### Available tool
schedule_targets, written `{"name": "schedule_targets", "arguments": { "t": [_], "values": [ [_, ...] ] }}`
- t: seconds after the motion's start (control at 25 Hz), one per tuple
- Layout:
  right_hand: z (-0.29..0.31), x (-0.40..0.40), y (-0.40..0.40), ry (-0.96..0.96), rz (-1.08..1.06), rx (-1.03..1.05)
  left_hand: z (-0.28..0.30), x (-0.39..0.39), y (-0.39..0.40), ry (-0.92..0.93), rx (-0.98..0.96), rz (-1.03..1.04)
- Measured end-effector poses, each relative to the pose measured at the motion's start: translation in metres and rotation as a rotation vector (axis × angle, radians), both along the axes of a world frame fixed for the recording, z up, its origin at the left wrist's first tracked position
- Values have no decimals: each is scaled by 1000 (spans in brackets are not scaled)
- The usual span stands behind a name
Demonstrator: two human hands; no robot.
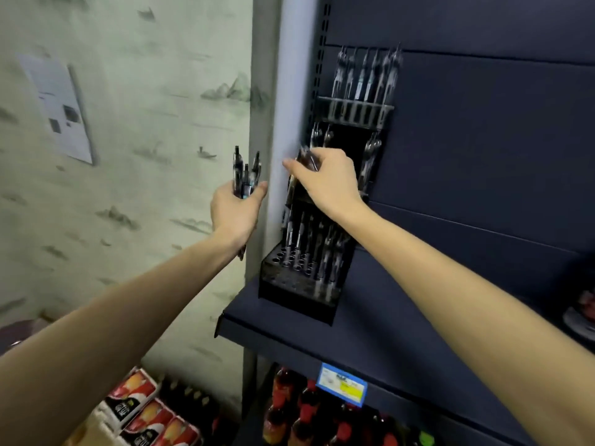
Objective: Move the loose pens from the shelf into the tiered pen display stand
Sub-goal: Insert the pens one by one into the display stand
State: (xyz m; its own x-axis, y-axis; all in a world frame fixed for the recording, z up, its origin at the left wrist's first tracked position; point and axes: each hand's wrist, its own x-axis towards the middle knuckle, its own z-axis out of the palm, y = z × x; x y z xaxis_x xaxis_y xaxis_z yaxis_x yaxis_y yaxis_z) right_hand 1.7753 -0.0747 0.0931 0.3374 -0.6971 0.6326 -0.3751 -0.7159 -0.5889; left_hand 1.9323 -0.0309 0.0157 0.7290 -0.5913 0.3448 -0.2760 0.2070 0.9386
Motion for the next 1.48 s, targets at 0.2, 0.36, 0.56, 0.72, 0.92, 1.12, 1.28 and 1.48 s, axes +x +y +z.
{"name": "schedule_targets", "arguments": {
  "t": [0.2, 0.36, 0.56, 0.72, 0.92, 1.12, 1.28, 1.48],
  "values": [
    [-9, -6, 8, 63, -212, 13, -2, -1, -9, -31, -4, -169],
    [-15, -33, 21, 81, -341, -29, -7, -19, -10, -84, -25, -275],
    [-18, -50, 31, 119, -426, -53, 0, -37, 0, -201, -61, -331],
    [-18, -45, 37, 242, -420, -75, 5, -35, 2, -237, -55, -268],
    [-27, -46, 42, 373, -428, -76, 4, -24, 2, -210, -18, -216],
    [-31, -48, 51, 427, -427, -144, -1, -24, 8, -187, 20, -187],
    [-26, -56, 49, 222, -381, -140, 1, -30, 13, -170, 32, -155],
    [-28, -50, 47, -88, -291, 5, -11, -35, 20, -130, 37, -142]
  ]
}}
